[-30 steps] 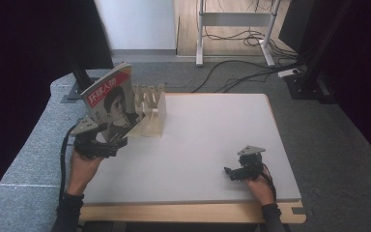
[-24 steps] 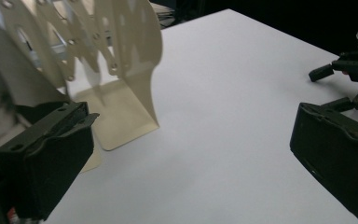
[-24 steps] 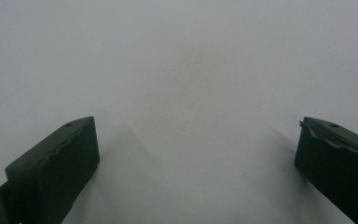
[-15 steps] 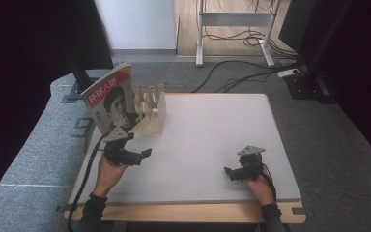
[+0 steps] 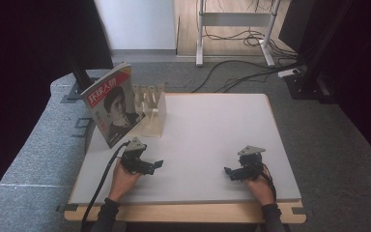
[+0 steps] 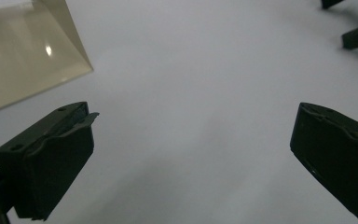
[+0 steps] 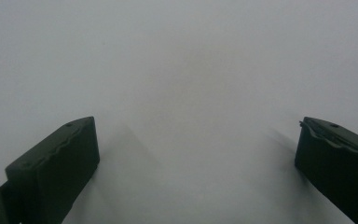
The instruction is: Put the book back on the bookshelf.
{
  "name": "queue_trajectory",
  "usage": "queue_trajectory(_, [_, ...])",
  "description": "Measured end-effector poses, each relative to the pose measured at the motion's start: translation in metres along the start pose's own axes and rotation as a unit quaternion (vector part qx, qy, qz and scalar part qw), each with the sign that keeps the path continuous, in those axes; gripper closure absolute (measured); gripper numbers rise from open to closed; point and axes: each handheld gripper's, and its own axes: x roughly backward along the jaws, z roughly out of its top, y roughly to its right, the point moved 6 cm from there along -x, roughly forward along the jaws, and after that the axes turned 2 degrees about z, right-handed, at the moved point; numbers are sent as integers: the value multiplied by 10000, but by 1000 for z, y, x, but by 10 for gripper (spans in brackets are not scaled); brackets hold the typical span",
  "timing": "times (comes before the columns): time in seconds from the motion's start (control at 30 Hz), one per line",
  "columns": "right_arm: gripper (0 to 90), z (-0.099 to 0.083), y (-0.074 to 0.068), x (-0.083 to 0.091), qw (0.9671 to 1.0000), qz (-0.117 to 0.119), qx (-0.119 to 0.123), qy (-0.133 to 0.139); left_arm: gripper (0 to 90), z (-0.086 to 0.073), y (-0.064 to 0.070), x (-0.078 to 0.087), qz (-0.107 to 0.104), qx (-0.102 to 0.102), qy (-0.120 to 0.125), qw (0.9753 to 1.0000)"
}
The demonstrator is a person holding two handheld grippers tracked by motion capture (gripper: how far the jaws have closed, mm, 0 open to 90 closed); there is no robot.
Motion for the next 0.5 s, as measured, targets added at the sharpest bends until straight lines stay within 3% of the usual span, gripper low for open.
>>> queue_trajectory(0.17, [0,0,0,0,10000,-1,3,2,0,-18,-1,-17,32,18,-315,9995])
queue_trajectory(0.37, [0,0,0,0,10000,-2,7,6,0,-21,1,-23,140,-38,-605,9981])
queue_trajectory(0.43, [0,0,0,0,10000,-1,6,5,0,-23,4,-28,434,-268,-866,9949])
queue_trajectory(0.5, [0,-1,0,0,10000,-9,-4,12,0,-23,4,-28,422,-254,-864,9950])
